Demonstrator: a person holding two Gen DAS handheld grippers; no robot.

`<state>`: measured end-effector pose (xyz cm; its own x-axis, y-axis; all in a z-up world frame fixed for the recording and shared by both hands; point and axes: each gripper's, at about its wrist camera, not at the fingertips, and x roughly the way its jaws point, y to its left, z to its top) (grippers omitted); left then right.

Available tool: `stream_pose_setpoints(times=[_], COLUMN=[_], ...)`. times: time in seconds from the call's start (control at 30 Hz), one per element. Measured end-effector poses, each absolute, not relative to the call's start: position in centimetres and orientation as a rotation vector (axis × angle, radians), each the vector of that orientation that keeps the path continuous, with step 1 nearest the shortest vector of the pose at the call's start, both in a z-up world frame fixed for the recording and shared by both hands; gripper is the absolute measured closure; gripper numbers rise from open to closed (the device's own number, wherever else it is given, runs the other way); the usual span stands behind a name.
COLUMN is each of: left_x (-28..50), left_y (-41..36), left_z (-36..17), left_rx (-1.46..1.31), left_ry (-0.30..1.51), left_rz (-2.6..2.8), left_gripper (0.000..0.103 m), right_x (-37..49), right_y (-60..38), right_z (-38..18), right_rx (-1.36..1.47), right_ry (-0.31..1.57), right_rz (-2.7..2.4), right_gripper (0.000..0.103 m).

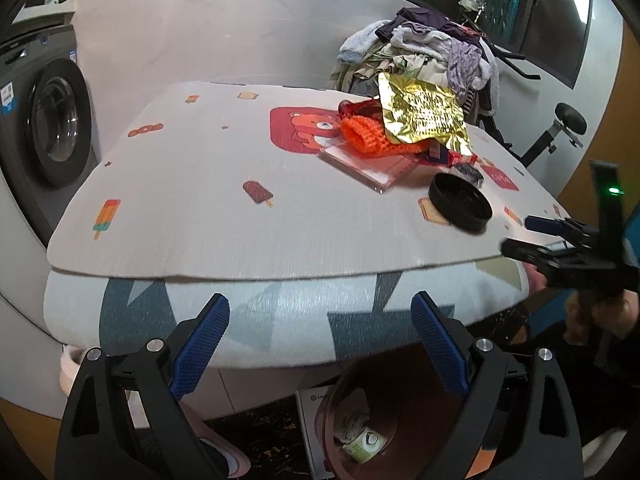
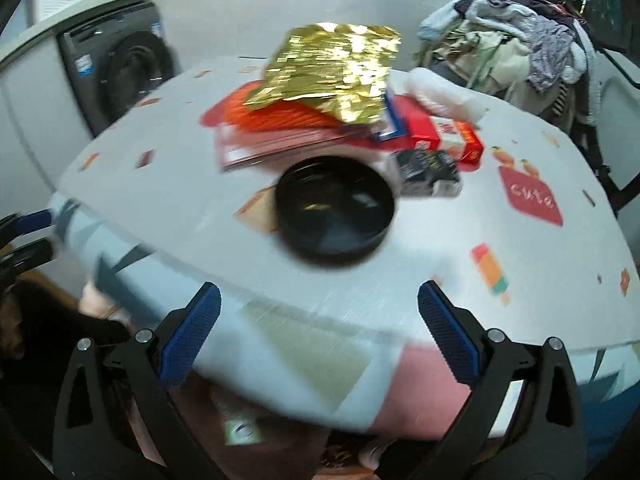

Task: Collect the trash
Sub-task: 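Grasp the black round lid on the table with the right tool, then grasp the gold foil wrapper with the left tool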

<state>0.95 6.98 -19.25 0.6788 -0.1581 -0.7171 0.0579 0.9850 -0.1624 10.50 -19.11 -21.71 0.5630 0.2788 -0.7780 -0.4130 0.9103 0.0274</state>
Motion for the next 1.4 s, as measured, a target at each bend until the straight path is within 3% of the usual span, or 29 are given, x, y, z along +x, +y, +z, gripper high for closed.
stream_pose_setpoints(times=[0.57,0.97,1.1,1.4], left_x=[3.3,4.1,5.0,11.6], left_y=[8.3,8.0,7.7,5.3], left_z=[-19.9,-20.1,-19.3,-15.8], left_rx=[-0.165,-0.173,-0.185,-0.289], left_ry=[0.846,0.862,0.860,0.803], left_rz=[-0.095,-0.104,-0.123,-0.287], left_gripper=[0.013,0.013,0.013,0.014], right_x=[19.4,18.8,18.9,16.2], right_y=[-15.6,-16.0,-16.6,-19.7], right_z=[-24.9,-25.3,-24.7,-21.6], right_rx=[-0.160,-0.152,-0.128,-0.024], right_ry=[0.948,0.917,0.916,0.828], right_rz=[0.377,0.391,0.416,0.414], right_gripper=[0.005,0.005,0.011,0.011])
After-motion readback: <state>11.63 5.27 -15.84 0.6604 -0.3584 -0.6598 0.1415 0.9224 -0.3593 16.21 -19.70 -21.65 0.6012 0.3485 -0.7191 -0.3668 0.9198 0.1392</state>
